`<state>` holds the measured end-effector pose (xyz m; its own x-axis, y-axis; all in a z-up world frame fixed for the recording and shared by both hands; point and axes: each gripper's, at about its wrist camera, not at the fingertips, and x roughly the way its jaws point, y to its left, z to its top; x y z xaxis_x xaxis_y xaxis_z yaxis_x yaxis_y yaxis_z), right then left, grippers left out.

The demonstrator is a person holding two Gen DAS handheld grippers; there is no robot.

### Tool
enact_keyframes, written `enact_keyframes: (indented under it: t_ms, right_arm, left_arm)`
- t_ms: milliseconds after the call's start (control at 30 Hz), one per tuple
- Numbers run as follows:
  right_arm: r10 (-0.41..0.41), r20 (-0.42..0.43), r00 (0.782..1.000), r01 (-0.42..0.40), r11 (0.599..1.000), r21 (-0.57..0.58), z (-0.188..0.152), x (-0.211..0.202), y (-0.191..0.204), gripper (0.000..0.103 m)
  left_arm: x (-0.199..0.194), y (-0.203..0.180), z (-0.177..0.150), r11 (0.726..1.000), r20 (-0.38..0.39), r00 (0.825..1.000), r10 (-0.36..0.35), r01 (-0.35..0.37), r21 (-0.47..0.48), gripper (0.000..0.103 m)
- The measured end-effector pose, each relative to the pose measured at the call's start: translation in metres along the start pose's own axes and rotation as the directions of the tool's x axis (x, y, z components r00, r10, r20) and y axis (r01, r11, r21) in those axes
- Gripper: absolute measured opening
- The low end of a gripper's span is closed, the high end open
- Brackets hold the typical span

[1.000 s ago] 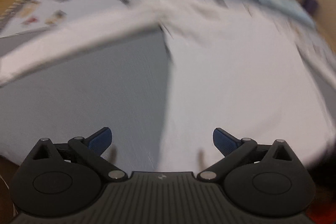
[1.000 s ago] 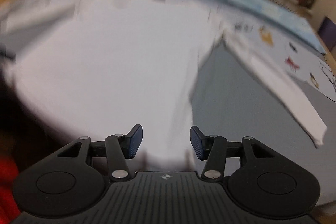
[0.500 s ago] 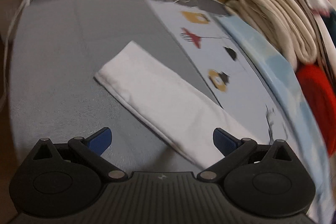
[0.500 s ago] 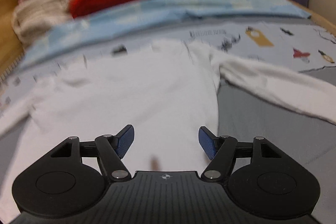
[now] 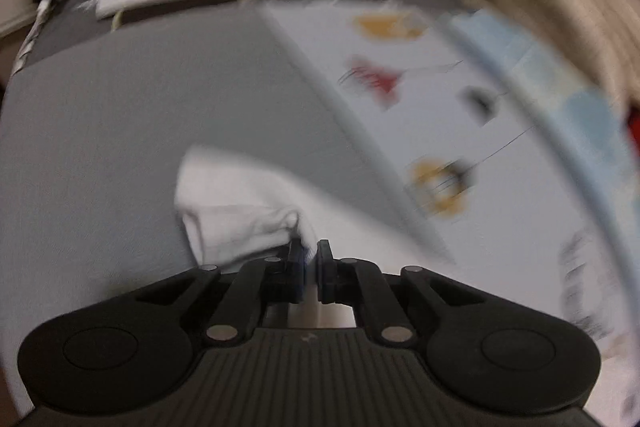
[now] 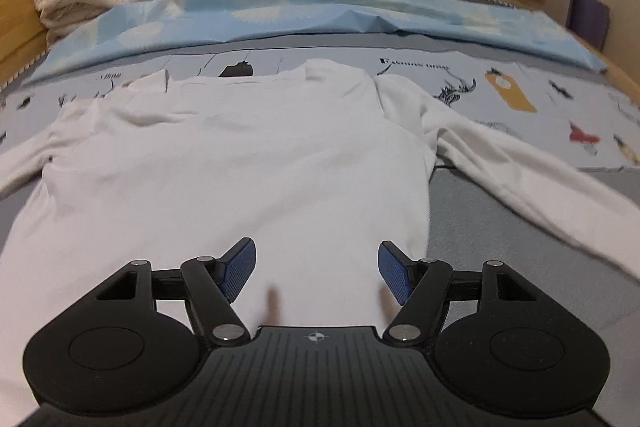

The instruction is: Fold small clothes

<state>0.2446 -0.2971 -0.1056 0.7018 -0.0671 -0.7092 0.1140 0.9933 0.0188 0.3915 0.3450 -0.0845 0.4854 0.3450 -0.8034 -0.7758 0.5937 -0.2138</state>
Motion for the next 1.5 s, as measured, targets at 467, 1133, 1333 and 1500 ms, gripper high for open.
enact_keyframes:
  t_ms: [467,1133,1333,1500]
  right_arm:
    - [0.024,0.108,0.994,-0.012,0.994,-0.105,0.011,-0.037,0.005,0.069]
    - [0.222,0.049,0.974,-0.226,0.927,0.300,0.079,0.048,-0.032,0.069]
    - [0.075,-0.002,0.997,-0.072,0.956,0.283,0.123,0.139,0.000,0.069]
    - [0.076,-0.076,0.994,-0.061,0.983,0.174,0.118,0.177,0.022,0.056]
  left_arm:
    - [-0.196,-0.305,-0.213,0.570,-0.226,0.716,-0.660,0.674,0.470,0.030]
    - [-0.076,-0.171,-0.206,0.621,-0.317,0.894,-0.318,0.449,0.643,0.091]
    - [-0.053,-0.184,-0.208,0.548,-0.300,0.899,-0.319,0.433,0.715,0.091]
    - [-0.038,-0.190,-0.206,0.525,-0.276,0.914,-0.298,0.398,0.752,0.091]
